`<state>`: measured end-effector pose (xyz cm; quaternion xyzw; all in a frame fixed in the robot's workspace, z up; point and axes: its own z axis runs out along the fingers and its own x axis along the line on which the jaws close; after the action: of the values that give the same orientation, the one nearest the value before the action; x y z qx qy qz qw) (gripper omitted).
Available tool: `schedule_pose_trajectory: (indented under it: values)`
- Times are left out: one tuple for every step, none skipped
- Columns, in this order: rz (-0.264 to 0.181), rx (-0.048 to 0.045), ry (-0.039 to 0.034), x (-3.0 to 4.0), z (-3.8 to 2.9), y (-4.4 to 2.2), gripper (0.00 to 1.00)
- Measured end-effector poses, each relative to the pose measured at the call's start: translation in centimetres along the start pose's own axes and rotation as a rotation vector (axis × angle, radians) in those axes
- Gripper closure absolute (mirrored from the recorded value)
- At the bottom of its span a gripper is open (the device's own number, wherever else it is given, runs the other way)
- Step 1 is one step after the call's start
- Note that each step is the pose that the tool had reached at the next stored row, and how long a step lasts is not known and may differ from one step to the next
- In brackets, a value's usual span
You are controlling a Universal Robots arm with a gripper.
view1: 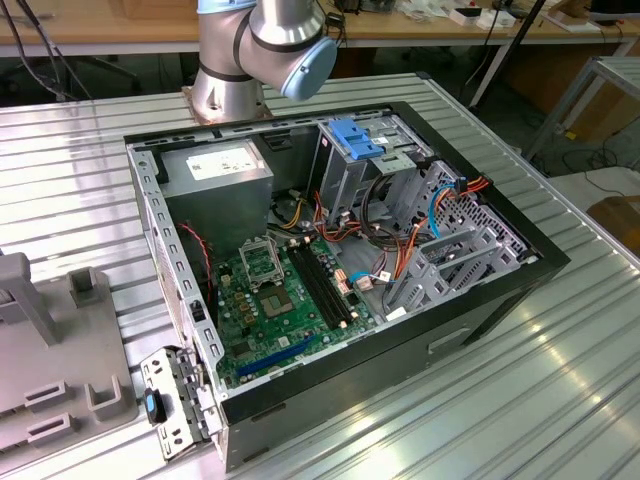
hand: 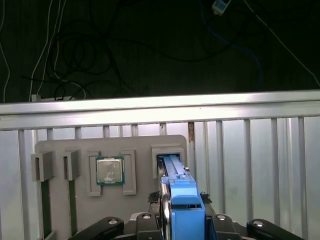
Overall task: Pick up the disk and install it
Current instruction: 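Pick up the disk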
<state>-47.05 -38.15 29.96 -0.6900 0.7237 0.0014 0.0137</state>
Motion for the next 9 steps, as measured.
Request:
schedule_pose_trajectory:
  values:
    - [0.0, -0.0001, 0.0, 0.0, 0.02, 0.0, 0.6]
    - [0.0, -0.0001, 0.0, 0.0, 0.05, 0.0, 0.6]
    - [0.0, -0.0001, 0.0, 0.01, 0.07, 0.01, 0.6]
    - [0.0, -0.0001, 0.0, 0.01, 0.1, 0.02, 0.6]
    - [0.0, -0.0001, 0.0, 0.01, 0.12, 0.03, 0.6]
    - [0.0, -0.0001, 0.0, 0.01, 0.14, 0.04, 0.6]
    - [0.0, 0.0002, -0.0002, 0.0, 0.17, 0.07, 0.6]
    - [0.0, 0.0001, -0.0001, 0.01, 0.16, 0.1, 0.6]
    - [0.0, 0.0001, -0.0001, 0.01, 0.16, 0.1, 0.6]
